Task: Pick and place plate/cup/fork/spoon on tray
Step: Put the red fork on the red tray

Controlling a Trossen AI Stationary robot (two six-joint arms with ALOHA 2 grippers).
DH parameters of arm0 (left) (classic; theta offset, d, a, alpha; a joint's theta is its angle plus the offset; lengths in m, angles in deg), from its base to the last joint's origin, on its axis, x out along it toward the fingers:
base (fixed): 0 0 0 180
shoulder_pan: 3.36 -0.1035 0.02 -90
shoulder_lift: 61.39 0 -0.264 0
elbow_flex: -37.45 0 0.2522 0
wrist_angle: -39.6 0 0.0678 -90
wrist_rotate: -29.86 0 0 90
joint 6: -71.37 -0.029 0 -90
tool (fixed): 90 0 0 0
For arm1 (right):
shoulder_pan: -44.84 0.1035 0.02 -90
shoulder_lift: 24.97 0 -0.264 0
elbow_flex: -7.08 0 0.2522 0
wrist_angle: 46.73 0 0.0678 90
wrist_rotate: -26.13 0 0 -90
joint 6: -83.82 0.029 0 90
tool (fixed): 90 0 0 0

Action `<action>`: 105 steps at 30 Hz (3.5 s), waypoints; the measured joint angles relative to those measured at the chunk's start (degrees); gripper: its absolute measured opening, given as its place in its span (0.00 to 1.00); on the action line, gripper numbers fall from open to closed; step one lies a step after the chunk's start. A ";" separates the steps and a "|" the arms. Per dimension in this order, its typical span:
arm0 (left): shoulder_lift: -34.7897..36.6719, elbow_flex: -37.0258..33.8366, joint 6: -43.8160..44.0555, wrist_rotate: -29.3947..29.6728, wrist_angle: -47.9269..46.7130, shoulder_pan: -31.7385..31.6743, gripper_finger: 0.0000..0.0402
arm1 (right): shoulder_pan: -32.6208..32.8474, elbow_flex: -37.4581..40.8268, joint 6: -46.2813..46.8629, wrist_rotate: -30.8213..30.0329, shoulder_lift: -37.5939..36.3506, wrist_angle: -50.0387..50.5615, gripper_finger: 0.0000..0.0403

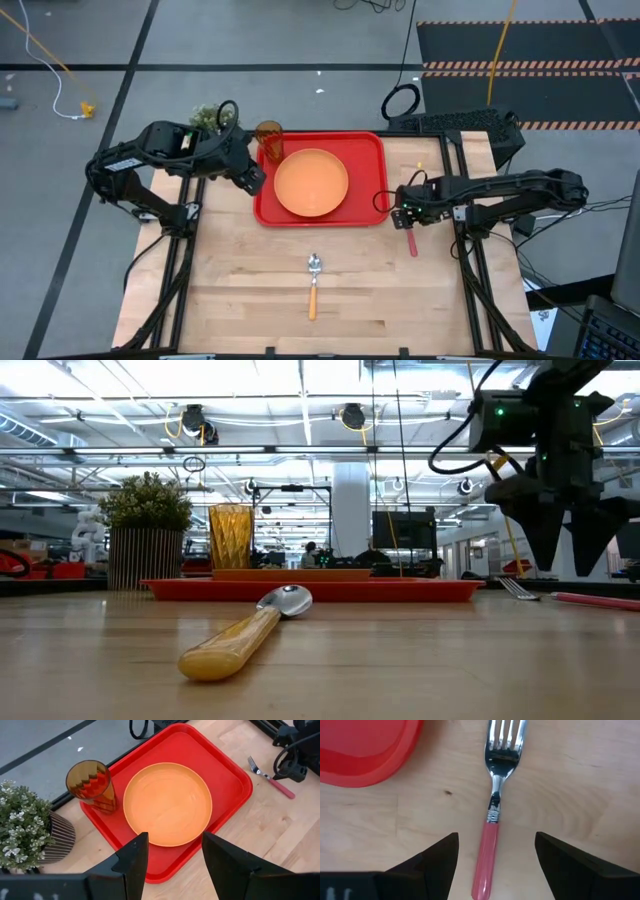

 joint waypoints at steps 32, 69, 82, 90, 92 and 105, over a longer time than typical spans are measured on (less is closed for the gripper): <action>0.00 0.01 0.87 1.42 0.04 -0.53 0.46 | -0.12 6.80 0.92 -4.72 0.54 -6.53 0.49; 0.00 0.02 1.22 3.41 0.04 -0.52 0.46 | -0.02 6.43 4.82 -0.20 1.68 -7.73 0.08; 0.00 0.02 -0.81 4.37 0.04 -0.52 0.46 | -0.02 1.26 7.09 1.75 1.09 -8.63 0.07; 0.00 0.02 -0.80 4.38 0.04 -0.52 0.46 | -0.60 -3.65 6.82 1.07 1.12 -9.35 0.07; 0.00 0.02 -1.02 4.63 0.04 -0.52 0.46 | -1.10 -5.11 5.75 -0.22 1.48 -10.40 0.07; 0.00 0.02 -1.90 5.91 0.04 -1.01 0.46 | -7.00 -14.72 -3.54 -4.73 8.20 -18.15 0.07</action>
